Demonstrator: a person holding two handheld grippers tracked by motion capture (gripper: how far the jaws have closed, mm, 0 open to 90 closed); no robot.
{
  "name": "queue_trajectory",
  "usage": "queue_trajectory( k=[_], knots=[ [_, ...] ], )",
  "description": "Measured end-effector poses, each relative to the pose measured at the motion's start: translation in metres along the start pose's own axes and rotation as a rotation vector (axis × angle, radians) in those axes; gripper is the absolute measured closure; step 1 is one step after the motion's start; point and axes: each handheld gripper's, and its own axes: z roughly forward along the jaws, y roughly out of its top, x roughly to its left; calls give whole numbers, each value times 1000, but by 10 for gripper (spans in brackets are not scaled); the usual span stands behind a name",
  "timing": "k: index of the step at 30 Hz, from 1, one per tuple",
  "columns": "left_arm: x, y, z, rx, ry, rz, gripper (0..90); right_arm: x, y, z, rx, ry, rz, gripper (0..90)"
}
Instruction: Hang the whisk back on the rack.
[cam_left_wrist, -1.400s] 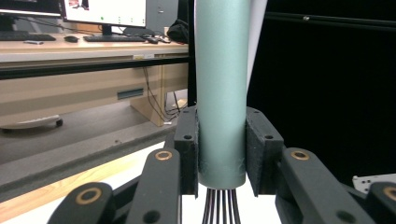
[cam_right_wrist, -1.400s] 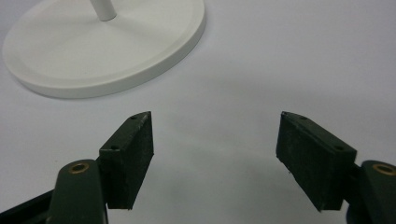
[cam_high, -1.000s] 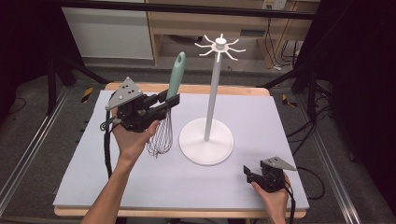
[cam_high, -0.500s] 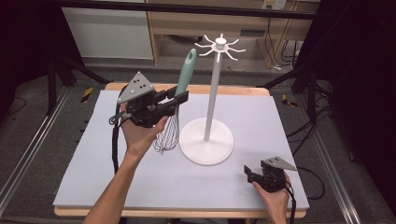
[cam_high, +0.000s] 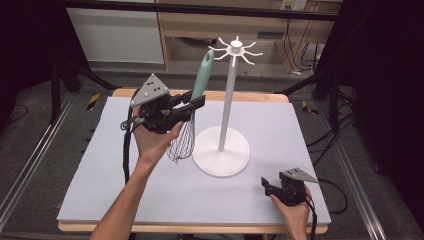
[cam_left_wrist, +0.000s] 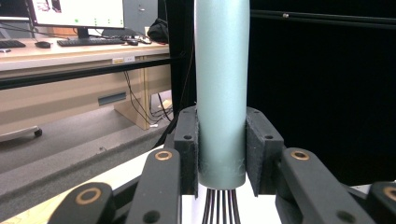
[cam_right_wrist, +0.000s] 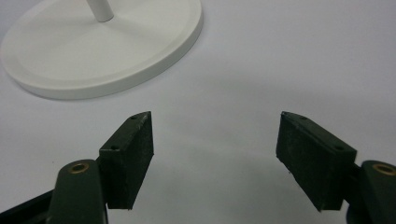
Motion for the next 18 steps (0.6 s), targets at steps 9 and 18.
queue_trajectory(
  k=[9, 18],
  knots=[
    [0, 0, 5, 7, -2, 5, 685, 0, 0, 0, 0, -3, -3, 278],
    [1, 0, 11, 16, 4, 8, 685, 0, 0, 0, 1, -2, -2, 278]
  ],
)
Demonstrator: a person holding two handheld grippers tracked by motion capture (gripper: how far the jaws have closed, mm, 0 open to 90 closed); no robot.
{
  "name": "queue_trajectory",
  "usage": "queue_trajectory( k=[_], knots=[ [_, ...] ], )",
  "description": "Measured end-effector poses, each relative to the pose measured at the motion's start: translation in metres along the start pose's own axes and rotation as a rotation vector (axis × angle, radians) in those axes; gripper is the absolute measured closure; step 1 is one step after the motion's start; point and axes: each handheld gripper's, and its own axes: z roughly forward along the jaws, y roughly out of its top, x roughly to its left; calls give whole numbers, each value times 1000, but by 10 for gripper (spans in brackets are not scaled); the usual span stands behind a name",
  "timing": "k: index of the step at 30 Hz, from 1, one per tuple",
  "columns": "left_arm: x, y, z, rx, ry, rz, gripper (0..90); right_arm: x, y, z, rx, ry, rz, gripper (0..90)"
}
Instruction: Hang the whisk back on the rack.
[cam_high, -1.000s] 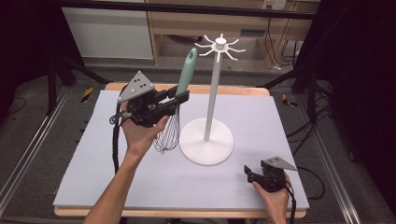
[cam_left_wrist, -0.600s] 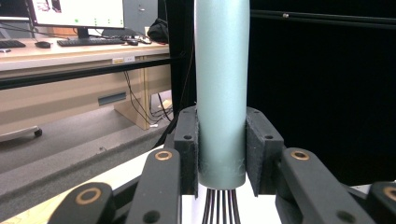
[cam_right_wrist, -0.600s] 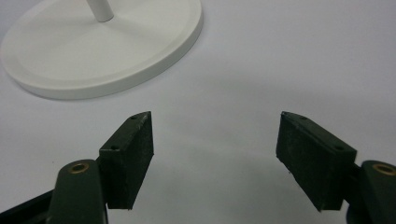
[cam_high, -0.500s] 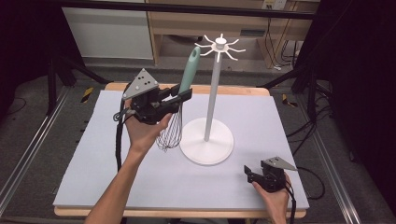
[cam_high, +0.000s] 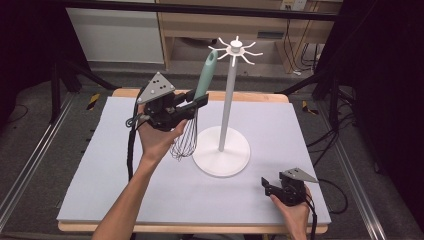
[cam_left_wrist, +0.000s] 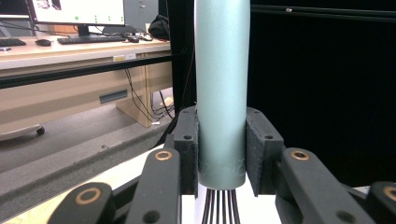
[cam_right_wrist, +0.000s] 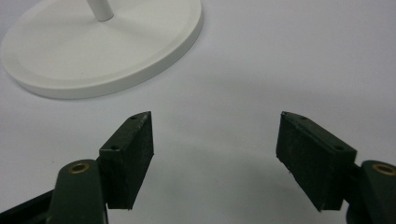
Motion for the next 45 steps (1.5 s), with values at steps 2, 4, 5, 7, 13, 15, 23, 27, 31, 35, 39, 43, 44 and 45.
queue_trajectory(
  k=[2, 4, 5, 7, 13, 15, 23, 27, 31, 35, 39, 43, 44, 45],
  knots=[
    [0, 0, 0, -4, -3, -4, 685, 0, 0, 0, 2, 0, 1, 278],
    [0, 0, 1, -2, -3, -2, 685, 0, 0, 0, 1, 1, 1, 279],
    [0, 0, 2, 3, -1, 0, 685, 0, 0, 0, 2, 1, 2, 280],
    [0, 0, 4, 7, 0, 0, 685, 0, 0, 0, 2, 1, 2, 280],
    [0, -1, 10, 14, -1, 1, 685, 0, 0, 0, 3, 3, 2, 281],
    [0, -1, 12, 17, -1, -1, 685, 0, 0, 0, 3, 4, 2, 282],
    [-2, -3, 19, 22, 0, 0, 685, 0, 0, 0, 3, 5, 2, 282],
    [-2, -3, 20, 23, 0, -1, 685, 0, 0, 0, 4, 9, 0, 282],
    [-2, -4, 22, 26, 4, 1, 684, 1, 0, 1, 7, 9, 5, 282],
    [-2, -5, 25, 26, 6, 0, 683, 1, 0, 1, 6, 11, 1, 281],
    [-2, -7, 28, 30, 10, 6, 683, 1, 0, 1, 7, 10, -1, 281],
    [-1, -7, 31, 26, 11, 7, 682, 1, 0, 1, 5, 8, -4, 280],
    [-1, -8, 32, 26, 12, 10, 682, 1, 0, 1, 6, 7, -5, 280],
    [-1, -8, 33, 25, 16, 14, 682, 1, 0, 1, 7, 9, -4, 280]
  ],
)
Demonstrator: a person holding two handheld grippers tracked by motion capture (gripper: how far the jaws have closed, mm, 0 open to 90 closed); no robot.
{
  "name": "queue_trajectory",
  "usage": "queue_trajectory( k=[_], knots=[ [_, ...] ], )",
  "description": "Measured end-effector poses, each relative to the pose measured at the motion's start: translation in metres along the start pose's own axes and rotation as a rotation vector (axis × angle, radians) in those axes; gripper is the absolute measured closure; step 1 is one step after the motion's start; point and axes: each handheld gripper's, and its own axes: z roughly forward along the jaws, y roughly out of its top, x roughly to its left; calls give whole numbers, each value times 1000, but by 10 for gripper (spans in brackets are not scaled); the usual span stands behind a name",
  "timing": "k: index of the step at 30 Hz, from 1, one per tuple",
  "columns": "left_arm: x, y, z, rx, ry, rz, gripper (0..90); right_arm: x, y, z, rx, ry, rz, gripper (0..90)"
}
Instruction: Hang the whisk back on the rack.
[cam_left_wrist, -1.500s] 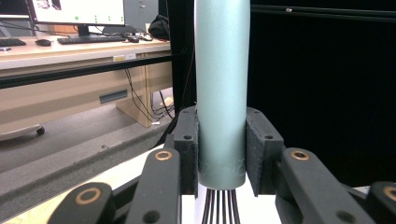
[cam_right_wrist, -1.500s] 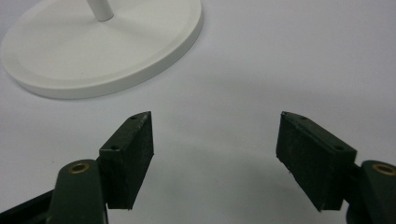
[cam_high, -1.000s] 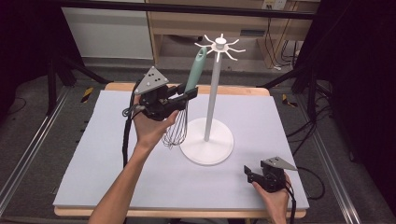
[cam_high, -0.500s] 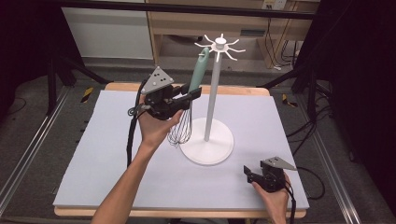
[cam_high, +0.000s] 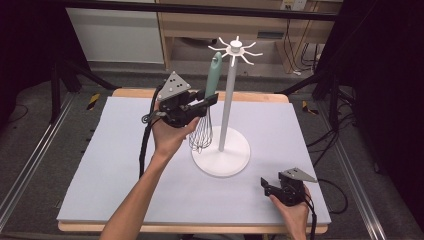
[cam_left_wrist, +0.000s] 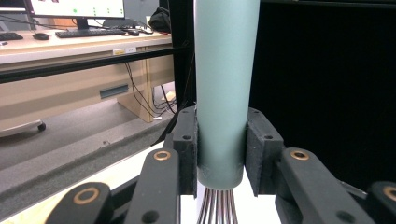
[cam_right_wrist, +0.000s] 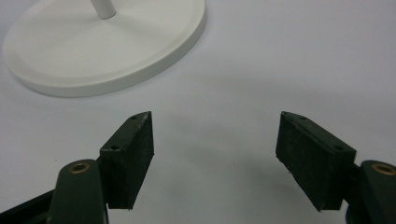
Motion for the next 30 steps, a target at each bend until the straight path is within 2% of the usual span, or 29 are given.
queue_trajectory(
  k=[17, 23, 30],
  knots=[
    [3, -2, 7, -4, 9, -7, 657, 0, 0, 0, 2, 1, 7, 275],
    [4, -4, 2, 14, 8, -3, 625, 0, 0, 0, 3, -1, 6, 274],
    [9, -15, -13, 28, 18, -7, 574, 0, 0, 0, 2, 0, 11, 274]
  ],
)
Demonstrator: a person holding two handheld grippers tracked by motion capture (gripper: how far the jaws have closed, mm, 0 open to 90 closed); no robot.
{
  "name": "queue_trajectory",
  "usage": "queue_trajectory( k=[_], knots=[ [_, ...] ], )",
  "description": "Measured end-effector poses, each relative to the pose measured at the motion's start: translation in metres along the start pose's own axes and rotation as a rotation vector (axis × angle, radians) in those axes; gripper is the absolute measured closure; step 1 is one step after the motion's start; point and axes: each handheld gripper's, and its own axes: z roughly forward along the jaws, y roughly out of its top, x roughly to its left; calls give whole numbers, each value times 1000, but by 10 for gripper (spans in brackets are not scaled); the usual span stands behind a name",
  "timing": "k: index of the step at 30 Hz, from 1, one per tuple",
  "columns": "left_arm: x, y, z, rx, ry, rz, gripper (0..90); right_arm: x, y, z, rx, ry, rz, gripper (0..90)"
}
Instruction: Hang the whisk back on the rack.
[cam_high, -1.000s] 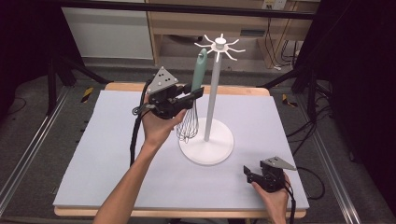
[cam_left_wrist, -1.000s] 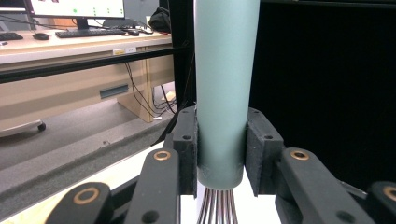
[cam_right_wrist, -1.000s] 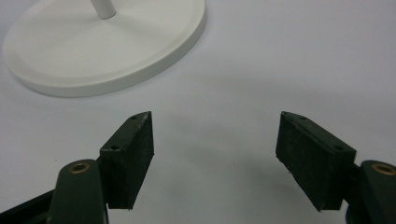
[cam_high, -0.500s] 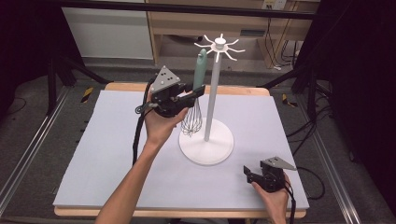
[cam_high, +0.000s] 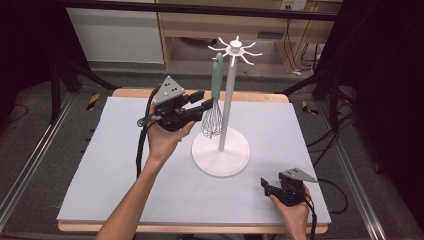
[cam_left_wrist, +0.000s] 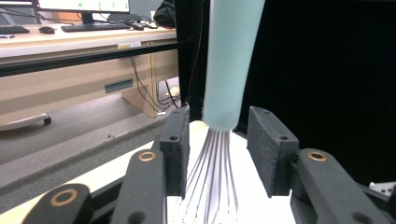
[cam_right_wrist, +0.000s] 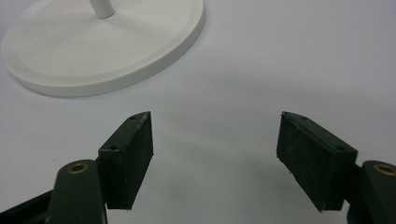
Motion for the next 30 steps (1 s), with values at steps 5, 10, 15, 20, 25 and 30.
queue_trajectory(
  k=[5, 10, 15, 20, 25, 30],
  knots=[
    [5, -16, -13, 17, 14, -2, 535, 0, 0, 0, -2, 0, 3, 270],
    [11, -39, -27, 41, 25, -6, 500, 0, -1, 0, -6, 0, 12, 259],
    [20, -64, -40, 70, 44, -35, 474, 0, -1, 0, -6, 0, 14, 255],
    [27, -81, -50, 115, 77, -36, 452, 0, -1, 0, -6, -1, 18, 250],
    [37, -108, -65, 135, 106, -66, 432, 0, -1, 0, -7, -7, 11, 248],
    [46, -136, -74, 181, 152, -78, 413, 0, -2, 1, -8, -15, 9, 238]
  ],
)
